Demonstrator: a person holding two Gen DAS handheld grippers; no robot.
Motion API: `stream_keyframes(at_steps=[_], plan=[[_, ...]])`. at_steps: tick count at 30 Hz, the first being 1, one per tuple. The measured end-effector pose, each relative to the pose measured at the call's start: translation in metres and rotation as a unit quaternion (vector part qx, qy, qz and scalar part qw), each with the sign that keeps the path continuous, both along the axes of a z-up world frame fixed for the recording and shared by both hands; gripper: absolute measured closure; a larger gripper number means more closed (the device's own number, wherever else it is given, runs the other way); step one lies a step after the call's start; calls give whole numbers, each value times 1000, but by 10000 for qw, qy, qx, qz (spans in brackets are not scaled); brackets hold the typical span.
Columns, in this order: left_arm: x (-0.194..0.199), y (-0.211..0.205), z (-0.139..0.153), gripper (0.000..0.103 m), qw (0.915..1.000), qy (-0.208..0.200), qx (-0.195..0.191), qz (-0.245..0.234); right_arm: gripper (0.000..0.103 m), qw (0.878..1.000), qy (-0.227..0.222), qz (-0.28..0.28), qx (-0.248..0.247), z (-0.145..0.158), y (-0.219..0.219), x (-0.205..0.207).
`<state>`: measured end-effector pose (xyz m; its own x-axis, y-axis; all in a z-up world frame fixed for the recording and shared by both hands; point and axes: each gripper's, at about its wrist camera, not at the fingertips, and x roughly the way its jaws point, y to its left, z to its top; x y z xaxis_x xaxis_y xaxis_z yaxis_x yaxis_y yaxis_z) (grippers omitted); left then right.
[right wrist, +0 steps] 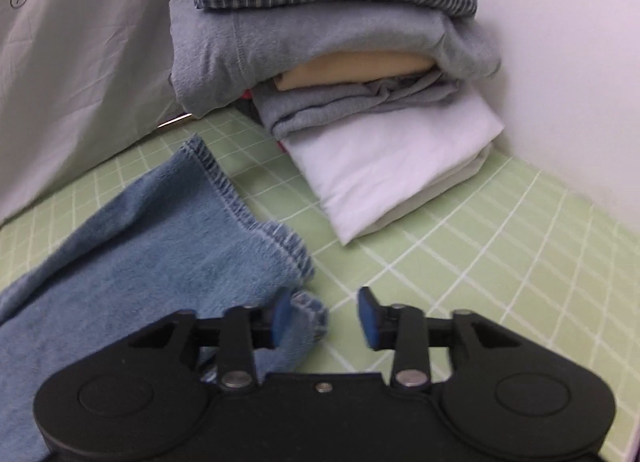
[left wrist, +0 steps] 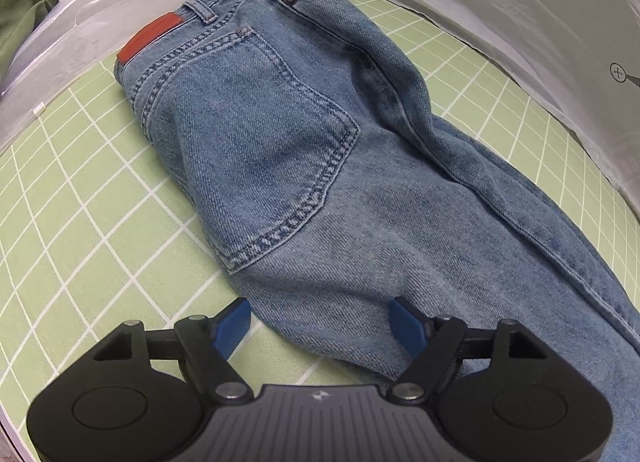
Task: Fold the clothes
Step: 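Grasp the leg hem with the right gripper and pull it straight, then release the leg hem with the right gripper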
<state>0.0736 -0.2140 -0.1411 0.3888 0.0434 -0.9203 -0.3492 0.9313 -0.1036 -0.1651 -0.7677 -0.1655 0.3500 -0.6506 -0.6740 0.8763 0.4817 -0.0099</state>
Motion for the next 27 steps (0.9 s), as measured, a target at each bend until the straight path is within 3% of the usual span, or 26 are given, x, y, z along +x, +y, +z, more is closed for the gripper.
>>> stream_keyframes(at_steps=[1,3,5,11,14,15,16,18,23,26,27], plan=[[-1,1,0,21,10000,1,8,13,38,10000,-24,7,-69,2,3,-1],[-1,2,-1,17,10000,9,39,14,40,9998,-77,27,-195,7,9,-2],[-1,2,-1,16,10000,20,70,-9,40,9994,-292,202,17,8,10,1],[3,4,-1,15,9998,76,60,-171,52,9973,-405,315,519,-8,1,27],[1,5,0,15,9998,67,76,-168,52,9979,-330,295,470,-10,-4,34],[3,4,-1,14,9998,73,82,-163,59,9981,-305,288,453,-11,-6,37],[3,4,0,14,9998,83,85,-162,82,9983,-280,281,437,-11,-8,40],[4,5,-1,12,9998,105,83,-177,100,9980,-372,298,404,-5,-12,40],[6,6,-1,9,9995,166,75,-276,102,9932,-1135,247,-54,56,-11,14],[7,3,-2,6,9990,201,100,-398,102,9907,-1329,69,-265,86,-1,-9],[7,2,-2,6,9989,201,121,-412,102,9924,-1192,23,-286,81,0,-13]])
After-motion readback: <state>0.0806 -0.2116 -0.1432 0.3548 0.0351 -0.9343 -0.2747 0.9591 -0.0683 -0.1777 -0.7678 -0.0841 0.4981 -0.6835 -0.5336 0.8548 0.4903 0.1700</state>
